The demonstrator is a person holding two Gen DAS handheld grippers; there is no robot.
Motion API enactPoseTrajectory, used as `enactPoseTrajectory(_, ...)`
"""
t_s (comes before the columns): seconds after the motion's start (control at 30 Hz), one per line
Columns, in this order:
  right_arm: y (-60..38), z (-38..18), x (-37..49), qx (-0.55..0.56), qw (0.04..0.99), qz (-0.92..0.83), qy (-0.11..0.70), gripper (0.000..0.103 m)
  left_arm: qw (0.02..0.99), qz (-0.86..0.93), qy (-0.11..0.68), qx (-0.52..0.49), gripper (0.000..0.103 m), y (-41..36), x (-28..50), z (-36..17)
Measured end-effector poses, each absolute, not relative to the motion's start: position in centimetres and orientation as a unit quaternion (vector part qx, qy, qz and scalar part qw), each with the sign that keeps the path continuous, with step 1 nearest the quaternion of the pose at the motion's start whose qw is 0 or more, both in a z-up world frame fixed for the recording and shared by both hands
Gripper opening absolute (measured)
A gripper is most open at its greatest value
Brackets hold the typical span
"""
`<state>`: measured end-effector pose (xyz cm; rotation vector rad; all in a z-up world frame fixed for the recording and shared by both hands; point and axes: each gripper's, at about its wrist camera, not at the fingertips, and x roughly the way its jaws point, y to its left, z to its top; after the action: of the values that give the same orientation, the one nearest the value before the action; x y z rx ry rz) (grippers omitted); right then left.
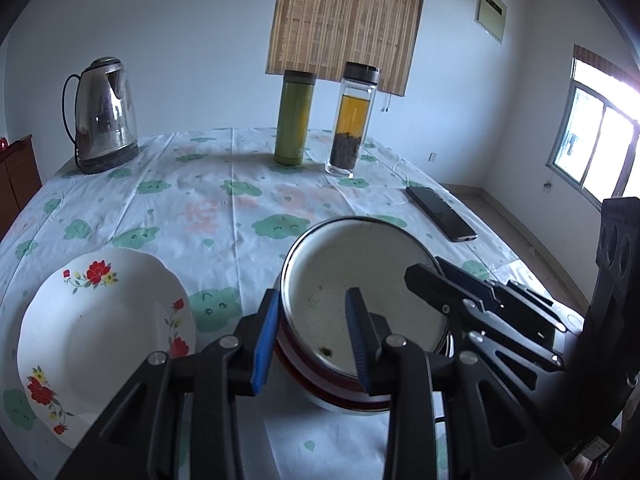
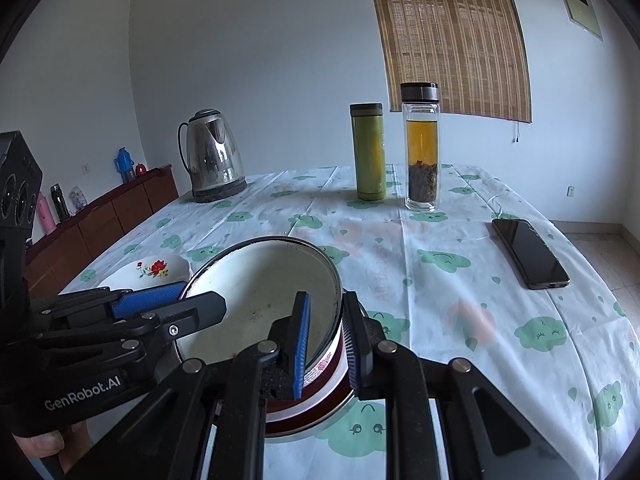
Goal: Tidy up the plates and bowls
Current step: 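Lower the white enamel bowl into the pink bowl with both grippers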
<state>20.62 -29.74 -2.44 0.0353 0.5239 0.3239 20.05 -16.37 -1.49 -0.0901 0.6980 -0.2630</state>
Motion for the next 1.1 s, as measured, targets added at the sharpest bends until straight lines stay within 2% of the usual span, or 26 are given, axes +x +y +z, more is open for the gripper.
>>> enactPoseTrajectory(1.1, -29.88, -2.88, 20.41, 0.002, 0.954, 0.147, 0.262, 0.019, 0.924, -0.135, 0.355, -0.03, 0.033, -17.1, 20.37, -2.23)
